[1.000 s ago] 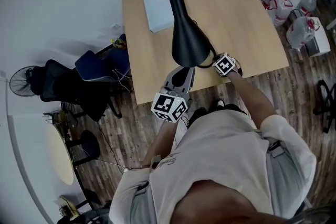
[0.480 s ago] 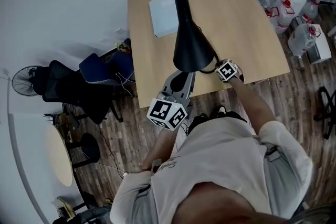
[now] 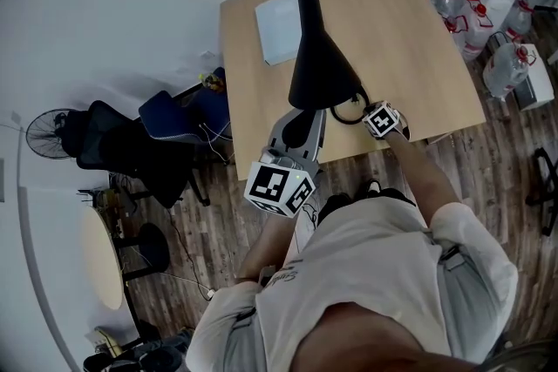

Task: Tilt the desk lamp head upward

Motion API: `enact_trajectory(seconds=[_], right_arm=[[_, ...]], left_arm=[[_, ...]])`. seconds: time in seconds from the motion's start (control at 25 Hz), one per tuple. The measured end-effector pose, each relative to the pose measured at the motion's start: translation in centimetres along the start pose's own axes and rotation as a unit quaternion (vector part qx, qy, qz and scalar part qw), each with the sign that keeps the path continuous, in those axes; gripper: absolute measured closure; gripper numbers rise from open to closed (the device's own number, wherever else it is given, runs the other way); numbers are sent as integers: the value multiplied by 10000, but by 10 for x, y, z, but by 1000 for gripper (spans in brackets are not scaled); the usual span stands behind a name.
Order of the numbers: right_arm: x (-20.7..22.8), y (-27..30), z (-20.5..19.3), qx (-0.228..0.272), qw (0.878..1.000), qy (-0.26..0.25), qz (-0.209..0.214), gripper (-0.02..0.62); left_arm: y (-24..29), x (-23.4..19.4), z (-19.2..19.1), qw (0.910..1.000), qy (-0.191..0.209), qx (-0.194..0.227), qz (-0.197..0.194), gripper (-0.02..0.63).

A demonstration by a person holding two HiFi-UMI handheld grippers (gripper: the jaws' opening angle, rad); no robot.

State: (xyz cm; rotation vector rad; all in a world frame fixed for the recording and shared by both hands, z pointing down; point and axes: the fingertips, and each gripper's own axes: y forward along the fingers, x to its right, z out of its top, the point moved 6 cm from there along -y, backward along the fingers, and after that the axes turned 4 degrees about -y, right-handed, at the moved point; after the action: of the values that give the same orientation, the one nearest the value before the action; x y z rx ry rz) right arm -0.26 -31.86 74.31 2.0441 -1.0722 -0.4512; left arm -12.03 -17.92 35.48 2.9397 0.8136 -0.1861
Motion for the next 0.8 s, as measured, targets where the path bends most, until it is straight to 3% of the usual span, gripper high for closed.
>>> enact_trajectory(seconds=[0.48, 0.8], right_arm=[[0, 1, 1, 1, 10000, 67, 27, 600], [-3, -1, 4, -55, 10000, -45, 35, 600]], left_arm=[[2, 4, 38, 9994, -99, 292, -178, 591], [5, 11, 60, 9988, 69, 405, -259, 591]])
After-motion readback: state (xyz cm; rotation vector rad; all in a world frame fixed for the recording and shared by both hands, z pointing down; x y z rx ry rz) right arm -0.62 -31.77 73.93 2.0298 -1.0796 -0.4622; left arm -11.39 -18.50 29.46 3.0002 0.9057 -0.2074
